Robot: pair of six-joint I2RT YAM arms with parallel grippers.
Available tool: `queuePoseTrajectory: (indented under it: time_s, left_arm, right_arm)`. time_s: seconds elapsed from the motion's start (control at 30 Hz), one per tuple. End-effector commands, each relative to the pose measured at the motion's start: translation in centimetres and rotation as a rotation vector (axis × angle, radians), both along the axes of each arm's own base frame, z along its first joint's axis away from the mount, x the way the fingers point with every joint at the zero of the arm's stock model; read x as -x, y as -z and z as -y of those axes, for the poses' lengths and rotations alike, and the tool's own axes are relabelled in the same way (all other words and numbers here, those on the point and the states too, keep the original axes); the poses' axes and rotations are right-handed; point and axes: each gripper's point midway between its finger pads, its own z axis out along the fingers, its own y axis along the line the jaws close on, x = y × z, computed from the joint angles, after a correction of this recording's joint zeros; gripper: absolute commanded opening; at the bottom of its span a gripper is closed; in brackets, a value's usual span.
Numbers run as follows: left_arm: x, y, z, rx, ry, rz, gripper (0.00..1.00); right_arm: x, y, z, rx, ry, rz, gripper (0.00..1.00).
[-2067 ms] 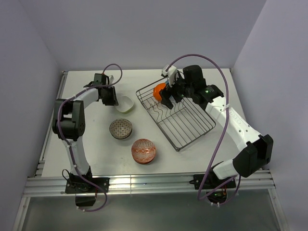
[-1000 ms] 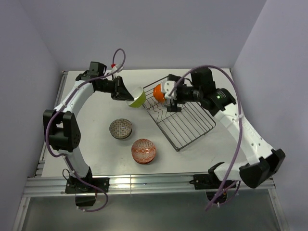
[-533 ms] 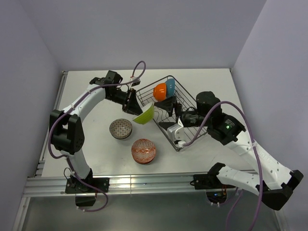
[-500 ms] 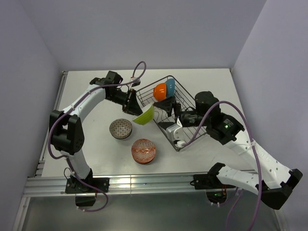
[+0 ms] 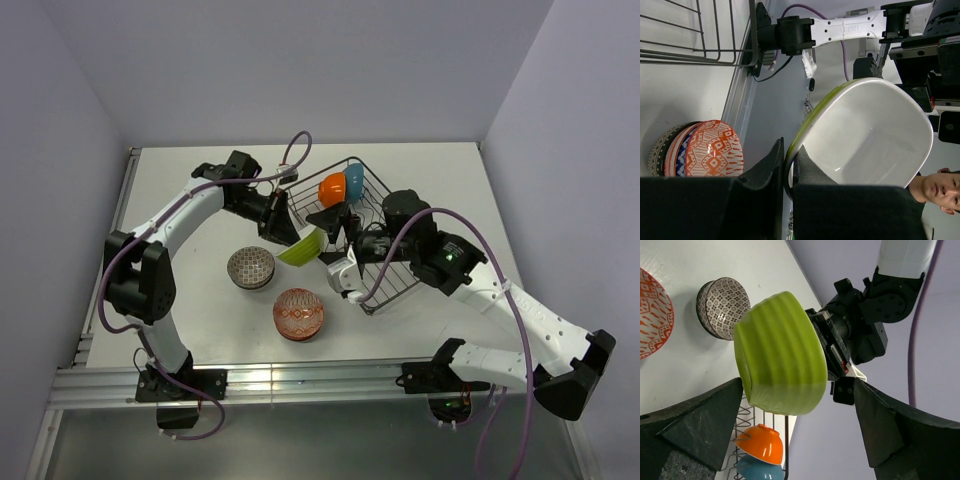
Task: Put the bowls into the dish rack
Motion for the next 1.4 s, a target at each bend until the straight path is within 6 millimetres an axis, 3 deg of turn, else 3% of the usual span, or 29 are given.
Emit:
queuePoseTrajectory:
  time_s: [0.0, 0.23, 0.57, 0.67, 0.77, 0.8, 0.93, 1.1, 1.2, 1.27, 1.33, 1.37]
  left_arm:
    - [1.3, -3.0, 0.1, 0.083, 0.033, 0.062, 0.0]
    - [1.5, -3.1, 0.2, 0.091, 0.043, 0.064, 0.0]
    - [1.5, -3.0, 0.2, 0.096, 0.043, 0.065, 0.05]
    - [1.5, -2.9, 0.2, 0.092, 0.042, 0.069, 0.11]
    - [1.2, -2.7, 0.2, 0.074, 0.033, 0.085, 0.26]
    - [1.0, -2.4, 0.2, 0.052, 0.021, 0.091, 0.35]
    - [-0.3, -2.4, 0.0, 0.027, -0.026, 0.135, 0.48]
    - [-4.8, -3.9, -1.1, 0.005, -0.195, 0.234, 0.57]
    - [-9.8, -5.7, -3.8, -0.016, -0.376, 0.315, 0.6]
    - [-12.7, -6.6, -7.0, -0.04, -0.514, 0.358, 0.63]
    - [-15.6, -7.0, -10.3, -0.085, -0.674, 0.412, 0.74]
    - [-15.8, -7.4, -11.4, -0.097, -0.728, 0.443, 0.78]
  right_arm:
    - [-0.2, -0.9, -0.6, -0.013, -0.003, 0.029, 0.97]
    - [-0.3, -0.2, -1.1, -0.003, 0.002, 0.015, 0.84]
    - [-0.6, -1.3, -0.9, -0.017, 0.034, -0.005, 0.63]
    - [-0.5, -1.6, -0.8, -0.022, 0.035, -0.009, 0.56]
    - [0.0, -1.7, -0.7, -0.023, 0.018, -0.007, 0.51]
    - [0.2, -1.7, -0.7, -0.024, 0.007, -0.011, 0.47]
    - [0.9, -2.0, -0.5, -0.038, -0.007, -0.027, 0.4]
    - [1.5, -1.9, -0.3, -0.039, -0.011, -0.067, 0.37]
    - [1.5, -2.2, -0.3, -0.055, 0.009, -0.12, 0.35]
    - [1.0, -2.4, -0.3, -0.079, 0.048, -0.192, 0.35]
    - [0.0, -2.6, -0.6, -0.107, 0.103, -0.304, 0.34]
    - [-1.0, -2.7, -0.3, -0.119, 0.141, -0.343, 0.34]
